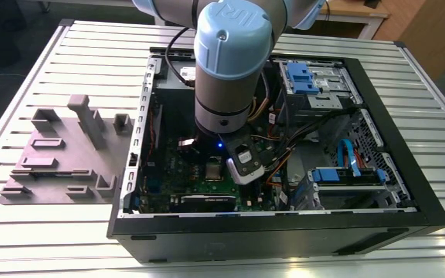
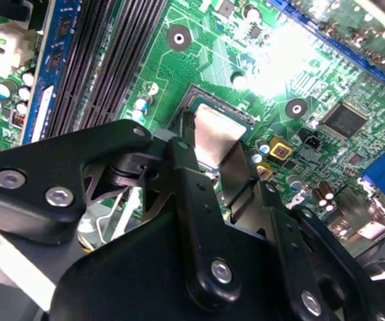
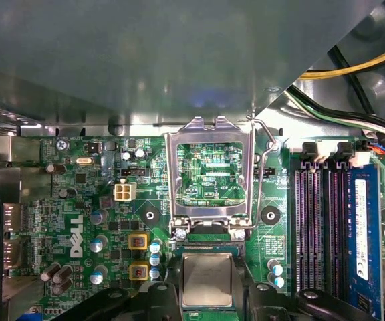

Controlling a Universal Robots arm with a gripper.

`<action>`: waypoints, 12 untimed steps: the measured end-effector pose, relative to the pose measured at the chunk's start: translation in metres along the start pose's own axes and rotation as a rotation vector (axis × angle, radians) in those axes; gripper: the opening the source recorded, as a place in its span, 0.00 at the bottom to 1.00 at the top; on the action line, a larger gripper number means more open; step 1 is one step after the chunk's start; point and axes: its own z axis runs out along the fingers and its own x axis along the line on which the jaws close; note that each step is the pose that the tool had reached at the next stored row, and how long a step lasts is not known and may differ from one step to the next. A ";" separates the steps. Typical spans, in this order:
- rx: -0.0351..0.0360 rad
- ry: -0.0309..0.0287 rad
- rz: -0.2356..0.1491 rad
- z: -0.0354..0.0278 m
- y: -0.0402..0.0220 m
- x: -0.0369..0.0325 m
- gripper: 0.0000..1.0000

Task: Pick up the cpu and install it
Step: 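Place the cpu into insertion slot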

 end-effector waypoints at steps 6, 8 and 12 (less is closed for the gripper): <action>0.0000 0.0001 0.000 0.0000 0.0000 0.0000 0.40; -0.0001 0.0001 0.000 0.0000 0.0000 0.0000 0.40; 0.0000 0.0000 0.000 0.0000 0.0000 -0.0001 0.39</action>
